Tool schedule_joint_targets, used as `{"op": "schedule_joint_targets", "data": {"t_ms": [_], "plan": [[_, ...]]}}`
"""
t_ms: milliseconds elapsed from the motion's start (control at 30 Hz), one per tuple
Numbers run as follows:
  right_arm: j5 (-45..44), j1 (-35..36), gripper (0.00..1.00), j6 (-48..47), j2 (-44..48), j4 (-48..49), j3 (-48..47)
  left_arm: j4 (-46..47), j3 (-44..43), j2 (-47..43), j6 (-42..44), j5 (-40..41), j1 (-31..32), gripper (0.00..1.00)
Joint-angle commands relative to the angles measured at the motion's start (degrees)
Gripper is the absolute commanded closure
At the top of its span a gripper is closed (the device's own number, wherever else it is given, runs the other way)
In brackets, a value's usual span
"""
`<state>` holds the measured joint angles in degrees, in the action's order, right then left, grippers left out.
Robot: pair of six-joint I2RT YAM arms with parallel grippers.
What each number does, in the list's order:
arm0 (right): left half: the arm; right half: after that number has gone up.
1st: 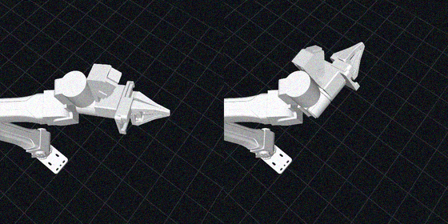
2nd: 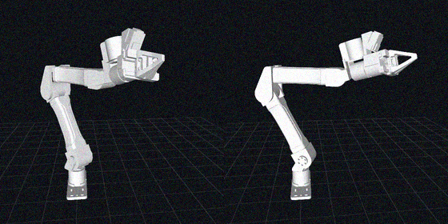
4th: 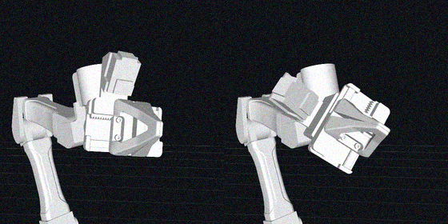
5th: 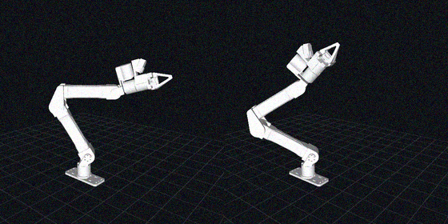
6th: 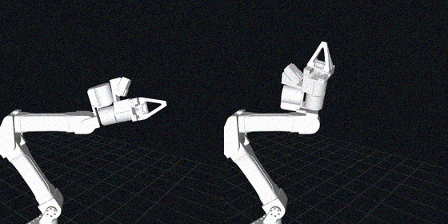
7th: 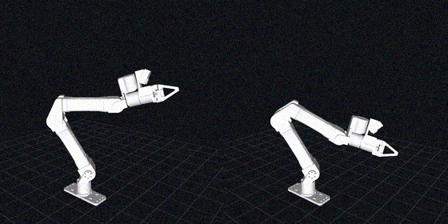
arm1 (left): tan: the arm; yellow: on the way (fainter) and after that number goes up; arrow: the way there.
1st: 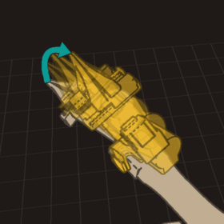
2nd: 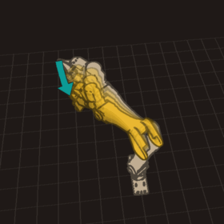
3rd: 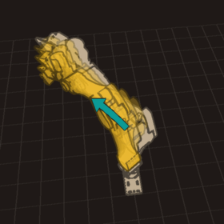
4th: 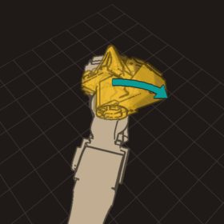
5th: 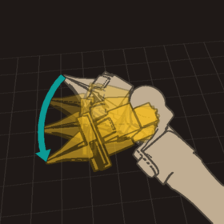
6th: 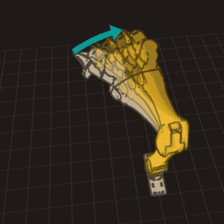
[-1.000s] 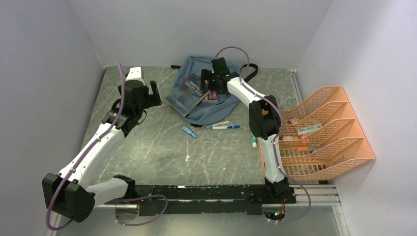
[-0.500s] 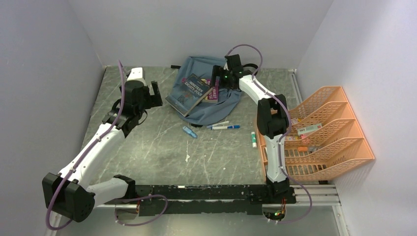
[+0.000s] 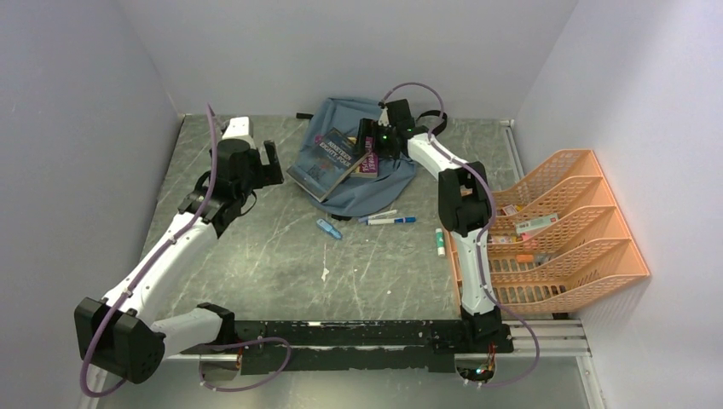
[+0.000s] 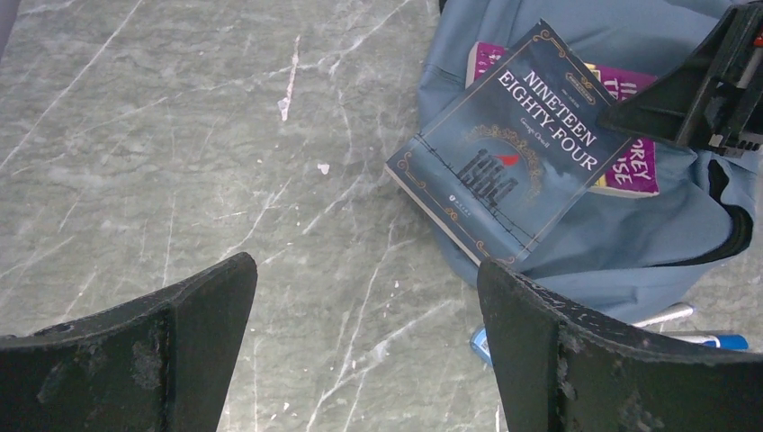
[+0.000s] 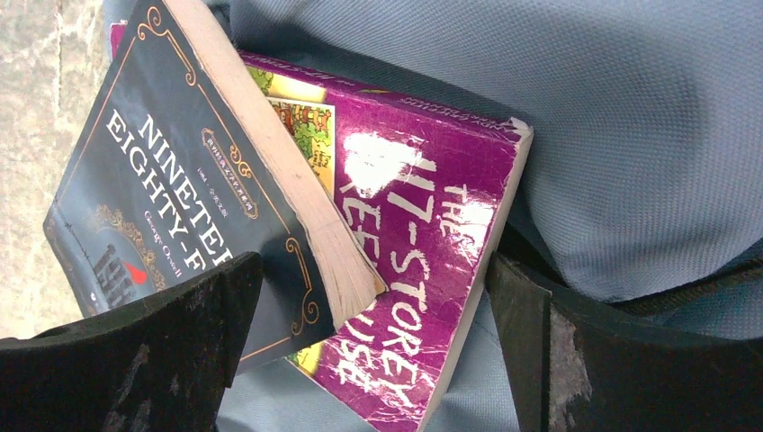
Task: Pack the student bag
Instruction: Move the student bag to the center of the board.
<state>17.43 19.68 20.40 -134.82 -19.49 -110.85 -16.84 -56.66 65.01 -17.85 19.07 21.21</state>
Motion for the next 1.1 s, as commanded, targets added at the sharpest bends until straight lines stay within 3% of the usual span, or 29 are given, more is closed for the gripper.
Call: {"op": "schedule_joint_targets", "data": {"t_ms": [0,200,567,700,933,1067], "plan": [[2.2,4.5,0.0,-1.8,-2.2,0.0,-2.4,3.0,0.5,0.7,0.2,-1.5,0.3,0.02],[-1.5,11.1,0.01,-3.8,-2.8,-1.5,-4.2,3.0,0.5,0.9,0.3,-1.6,0.2,0.02],[4.8,16.1,0.04,-3.8,-2.8,2.1,-4.3,2.9,0.5,1.4,0.2,-1.4,0.1,0.02],[4.1,15.6,0.06,-1.7,-0.9,5.3,-1.3,2.3,0.3,2.3,-0.7,-1.1,-0.6,0.02],[1.4,11.1,0.03,6.4,3.2,8.6,5.0,0.2,-1.3,9.0,-8.4,-9.4,-6.6,0.02],[8.7,7.2,0.05,10.2,5.0,13.4,9.9,0.9,-3.9,14.5,-10.7,-14.3,-8.3,0.09]]}}
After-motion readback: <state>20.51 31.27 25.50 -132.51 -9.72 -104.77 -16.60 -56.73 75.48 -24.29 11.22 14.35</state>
